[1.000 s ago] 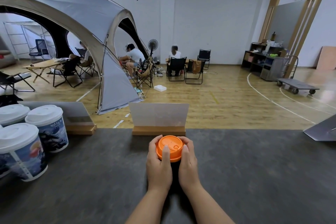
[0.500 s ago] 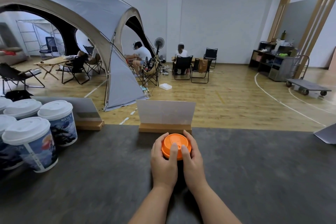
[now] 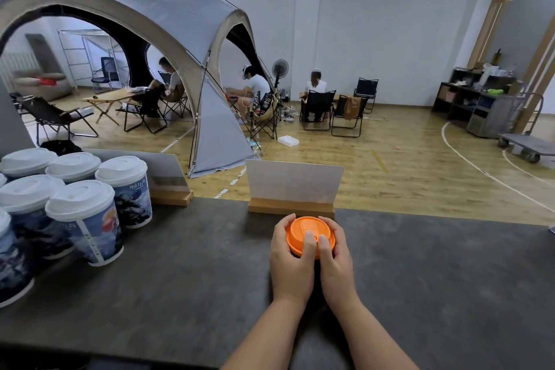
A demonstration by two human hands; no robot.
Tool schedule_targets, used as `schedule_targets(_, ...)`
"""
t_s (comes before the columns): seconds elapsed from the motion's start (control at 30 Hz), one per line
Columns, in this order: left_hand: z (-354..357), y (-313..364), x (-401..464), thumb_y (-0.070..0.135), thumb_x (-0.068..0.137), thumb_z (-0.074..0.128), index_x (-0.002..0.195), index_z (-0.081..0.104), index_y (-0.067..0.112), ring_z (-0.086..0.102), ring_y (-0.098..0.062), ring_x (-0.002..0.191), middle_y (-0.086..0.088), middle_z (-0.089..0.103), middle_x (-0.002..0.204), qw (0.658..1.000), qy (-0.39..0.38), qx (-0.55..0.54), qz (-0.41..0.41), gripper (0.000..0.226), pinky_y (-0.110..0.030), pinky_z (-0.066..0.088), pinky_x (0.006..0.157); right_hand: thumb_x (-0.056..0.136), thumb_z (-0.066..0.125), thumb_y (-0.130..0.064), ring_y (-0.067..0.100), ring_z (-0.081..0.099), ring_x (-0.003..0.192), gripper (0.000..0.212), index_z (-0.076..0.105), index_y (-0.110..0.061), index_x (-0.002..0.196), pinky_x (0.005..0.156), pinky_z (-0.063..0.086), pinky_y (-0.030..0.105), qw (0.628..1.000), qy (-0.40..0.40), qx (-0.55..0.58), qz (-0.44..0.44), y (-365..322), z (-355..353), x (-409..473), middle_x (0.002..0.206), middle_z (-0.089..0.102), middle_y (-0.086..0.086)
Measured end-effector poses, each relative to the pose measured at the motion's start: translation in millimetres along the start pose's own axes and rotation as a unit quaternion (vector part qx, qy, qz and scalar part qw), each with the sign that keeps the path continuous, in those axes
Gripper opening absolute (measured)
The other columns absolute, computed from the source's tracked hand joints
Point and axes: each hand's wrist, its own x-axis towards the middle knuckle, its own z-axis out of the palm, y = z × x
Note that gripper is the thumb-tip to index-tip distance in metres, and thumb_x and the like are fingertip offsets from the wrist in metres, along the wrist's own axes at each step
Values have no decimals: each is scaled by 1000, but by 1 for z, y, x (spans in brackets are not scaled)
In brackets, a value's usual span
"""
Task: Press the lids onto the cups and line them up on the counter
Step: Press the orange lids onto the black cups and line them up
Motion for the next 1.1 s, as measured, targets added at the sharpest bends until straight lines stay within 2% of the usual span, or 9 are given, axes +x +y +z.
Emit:
schedule_targets(0.13, 0, 7, -3, 61, 79, 54, 122, 38, 41, 56, 0, 101, 16, 53, 116, 1000, -11, 4, -21, 50, -20, 49, 80, 73, 45, -70, 13, 57, 109, 54, 47, -46, 120, 87, 51, 30, 1000, 3, 8, -4, -1, 0, -2, 119, 54, -14)
schedule_targets(0.27, -14, 8, -4, 50, 100, 41, 115, 37, 47, 57, -12, 106, 7, 54, 119, 997, -13, -48, -66, 15, -37, 51, 92, 78, 46, -62, 11, 55, 107, 44, 46, -45, 119, 82, 48, 25, 1000, -10, 21, 2, -10, 15, -8, 121, 52, -12)
schedule_targets(0.33, -38, 15, -2, 54, 101, 30, 118, 41, 50, 56, -10, 109, 9, 54, 121, 996, 11, -61, -70, 21, -37, 51, 95, 78, 47, -68, 11, 55, 110, 49, 44, -46, 122, 91, 49, 32, 999, -41, 34, 3, -16, 33, -15, 120, 52, -15)
schedule_targets(0.47, -113, 23, 6, 60, 90, 23, 127, 54, 39, 53, -7, 119, 6, 54, 130, 986, 142, -79, -29, 52, -24, 42, 99, 83, 52, -58, 1, 55, 109, 55, 37, -34, 130, 88, 47, 18, 989, -120, 82, 19, -33, 98, -40, 119, 51, -19)
schedule_targets(0.6, -188, 14, 7, 36, 107, 23, 141, 47, 21, 55, -3, 113, -3, 55, 136, 957, 260, -126, -23, 44, -11, 41, 88, 86, 63, -27, -11, 62, 95, 35, 47, -22, 118, 80, 47, 10, 978, -177, 112, 7, -43, 178, -65, 112, 61, -9)
schedule_targets(0.67, -224, 8, 9, 40, 106, 24, 142, 46, 18, 57, -10, 116, -7, 55, 137, 940, 308, -147, -26, 48, -17, 42, 93, 90, 64, -15, -10, 62, 96, 33, 48, -19, 119, 80, 47, 10, 969, -207, 132, 14, -46, 213, -77, 112, 62, -6)
schedule_targets(0.77, -270, 4, 12, 50, 94, 27, 136, 52, 15, 57, -19, 120, -11, 59, 133, 923, 340, -174, -39, 59, -33, 42, 106, 89, 66, -20, -9, 62, 98, 34, 50, -22, 119, 81, 47, 12, 960, -240, 142, 18, -47, 255, -92, 114, 62, -7)
schedule_targets(0.9, -314, 0, 18, 34, 108, 18, 135, 54, 8, 61, -14, 108, -14, 62, 129, 923, 332, -189, -45, 52, -19, 46, 86, 85, 67, -33, -6, 61, 102, 38, 49, -28, 119, 84, 49, 15, 955, -261, 139, 28, -46, 296, -106, 117, 61, -7)
schedule_targets(1.1, -349, -14, 23, 44, 107, 20, 120, 63, 18, 56, -25, 124, -12, 64, 127, 931, 308, -184, -73, 52, -42, 35, 114, 82, 72, -38, -3, 61, 104, 42, 48, -31, 116, 91, 50, 22, 964, -232, 132, 15, -45, 330, -115, 115, 61, -7)
